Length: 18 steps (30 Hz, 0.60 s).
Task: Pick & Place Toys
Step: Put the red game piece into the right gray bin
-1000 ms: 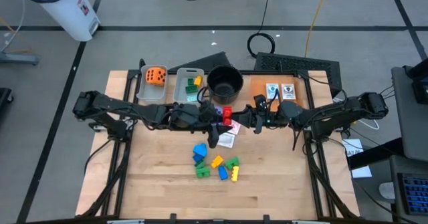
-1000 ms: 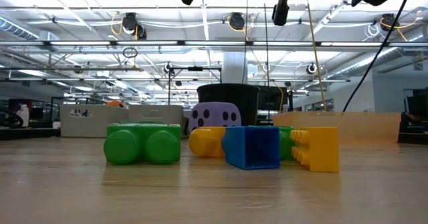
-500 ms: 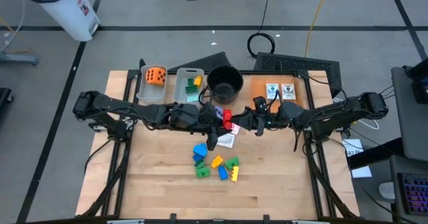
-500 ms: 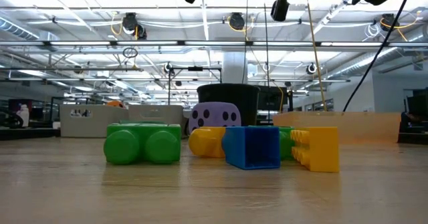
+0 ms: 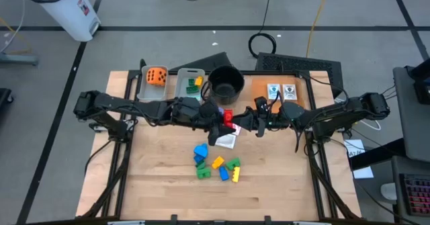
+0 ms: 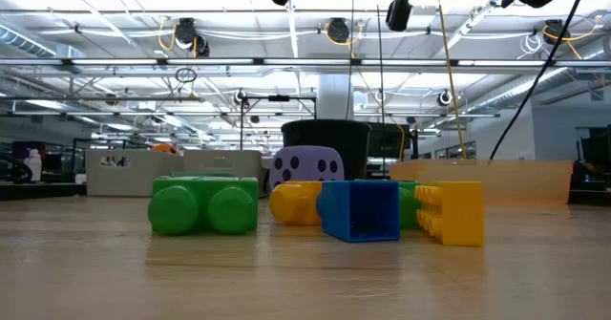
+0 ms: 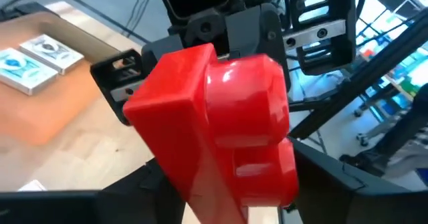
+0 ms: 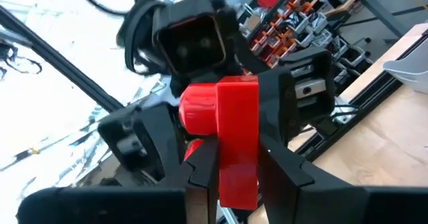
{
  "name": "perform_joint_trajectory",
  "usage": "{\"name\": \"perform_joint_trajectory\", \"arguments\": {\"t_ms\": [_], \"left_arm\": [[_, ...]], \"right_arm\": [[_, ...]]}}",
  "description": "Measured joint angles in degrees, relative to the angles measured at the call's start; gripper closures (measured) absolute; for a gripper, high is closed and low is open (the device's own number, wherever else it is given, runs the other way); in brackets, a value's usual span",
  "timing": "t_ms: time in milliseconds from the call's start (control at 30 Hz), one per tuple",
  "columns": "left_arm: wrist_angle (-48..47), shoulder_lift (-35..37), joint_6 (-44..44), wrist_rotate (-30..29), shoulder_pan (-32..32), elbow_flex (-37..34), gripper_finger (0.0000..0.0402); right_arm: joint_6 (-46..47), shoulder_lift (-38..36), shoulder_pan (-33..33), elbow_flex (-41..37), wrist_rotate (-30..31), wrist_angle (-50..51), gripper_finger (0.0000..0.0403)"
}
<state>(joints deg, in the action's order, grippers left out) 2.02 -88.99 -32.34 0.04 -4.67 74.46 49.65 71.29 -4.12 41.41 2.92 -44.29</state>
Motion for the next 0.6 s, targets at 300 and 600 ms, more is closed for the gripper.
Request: {"name": "perform_joint_trajectory", "arguments": {"t_ms": [300, 600], "left_arm": [[-0.18, 0.00, -1.26, 4.42, 1.29, 0.00, 0.0171], [2.69, 0.00, -1.92, 6.29, 1.34, 0.00, 0.0207]], "right_arm": [[0.05, 0.00, 0.00, 0.00, -0.46, -0.05, 0.0335], [-0.48, -0.03, 0.00, 0.00, -1.78, -0.26, 0.0333]]}}
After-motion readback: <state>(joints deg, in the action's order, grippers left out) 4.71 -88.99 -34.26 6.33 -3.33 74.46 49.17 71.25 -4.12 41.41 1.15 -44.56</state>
